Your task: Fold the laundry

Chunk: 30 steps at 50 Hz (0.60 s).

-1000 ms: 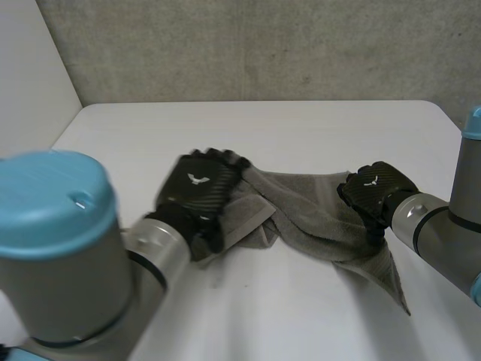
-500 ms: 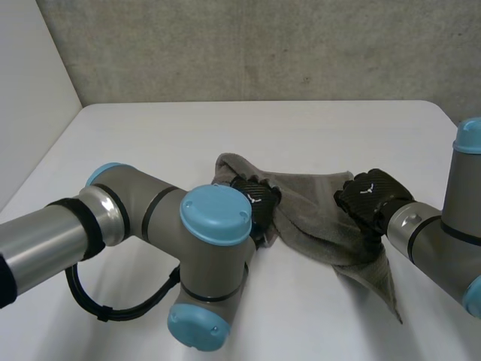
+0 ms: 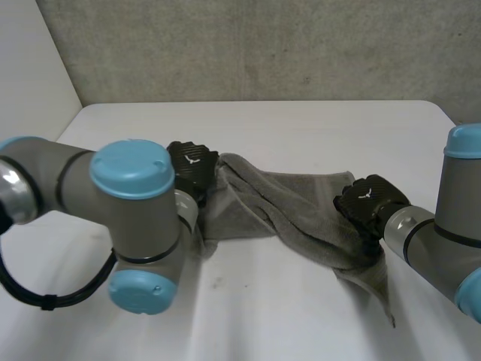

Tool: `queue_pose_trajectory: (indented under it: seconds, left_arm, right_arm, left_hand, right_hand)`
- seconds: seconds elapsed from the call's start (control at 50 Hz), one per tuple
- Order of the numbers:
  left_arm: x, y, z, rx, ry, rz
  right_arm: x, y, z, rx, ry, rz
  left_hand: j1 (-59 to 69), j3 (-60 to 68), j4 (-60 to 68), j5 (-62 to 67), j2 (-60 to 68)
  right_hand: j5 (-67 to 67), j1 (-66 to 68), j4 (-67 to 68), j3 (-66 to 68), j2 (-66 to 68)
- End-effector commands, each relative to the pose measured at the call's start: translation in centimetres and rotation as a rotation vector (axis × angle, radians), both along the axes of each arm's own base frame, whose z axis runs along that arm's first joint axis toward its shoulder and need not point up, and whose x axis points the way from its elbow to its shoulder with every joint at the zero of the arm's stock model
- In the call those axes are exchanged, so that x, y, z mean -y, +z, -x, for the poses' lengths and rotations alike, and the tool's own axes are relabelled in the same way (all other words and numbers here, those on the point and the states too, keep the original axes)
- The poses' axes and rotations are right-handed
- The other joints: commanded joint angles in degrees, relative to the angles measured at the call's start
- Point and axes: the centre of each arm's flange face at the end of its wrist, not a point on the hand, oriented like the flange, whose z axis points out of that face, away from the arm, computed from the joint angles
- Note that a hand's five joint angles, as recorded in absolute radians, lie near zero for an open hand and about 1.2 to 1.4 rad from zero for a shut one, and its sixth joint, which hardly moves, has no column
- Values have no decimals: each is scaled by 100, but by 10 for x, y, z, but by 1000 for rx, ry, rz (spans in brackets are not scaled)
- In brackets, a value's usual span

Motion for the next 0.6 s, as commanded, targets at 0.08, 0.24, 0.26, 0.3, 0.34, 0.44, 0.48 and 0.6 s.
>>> queue_pose_trajectory:
  seconds: [0.08,0.24,0.26,0.3,0.34,0.44,0.48,0.6]
  left_arm:
    - [-38,69,-14,-114,-128,94]
    - [-76,149,-23,-300,-210,240]
    - [-82,162,-26,-336,-218,263]
    - [-87,173,-28,-365,-224,282]
    - [-90,183,-31,-389,-226,306]
    - [-99,202,-36,-428,-238,351]
    - [-103,211,-35,-446,-249,371]
    - [-104,229,-34,-481,-256,414]
  right_arm:
    - [5,37,2,81,-35,88]
    - [4,52,11,223,-101,62]
    - [4,52,11,223,-101,62]
    - [-6,49,10,251,-78,15]
    - [-12,45,10,258,-64,-21]
    - [-27,30,10,298,-56,-131]
    - [-30,26,10,327,-65,-165]
    - [-38,32,9,433,-106,-215]
  left_hand:
    - [1333,1177,1175,1242,1165]
    - [1333,1177,1175,1242,1165]
    - [1333,1177,1175,1242,1165]
    - [1333,1177,1175,1242,1165]
    - [1333,1177,1175,1242,1165]
    - [1333,1177,1175,1242,1165]
    - [1333,1177,1175,1242,1165]
    - [1333,1177,1175,1242,1165]
  right_hand:
    - [-1347,-1106,-1410,-1379,-1518]
    - [-1965,-1724,-2028,-1997,-2136]
    - [-1965,-1724,-2028,-1997,-2136]
    - [-1965,-1724,-2028,-1997,-2136]
    - [-1965,-1724,-2028,-1997,-2136]
    - [-1965,-1724,-2028,-1997,-2136]
    - [-1965,-1724,-2028,-1997,-2136]
    - [-1965,-1724,-2028,-1997,-2136]
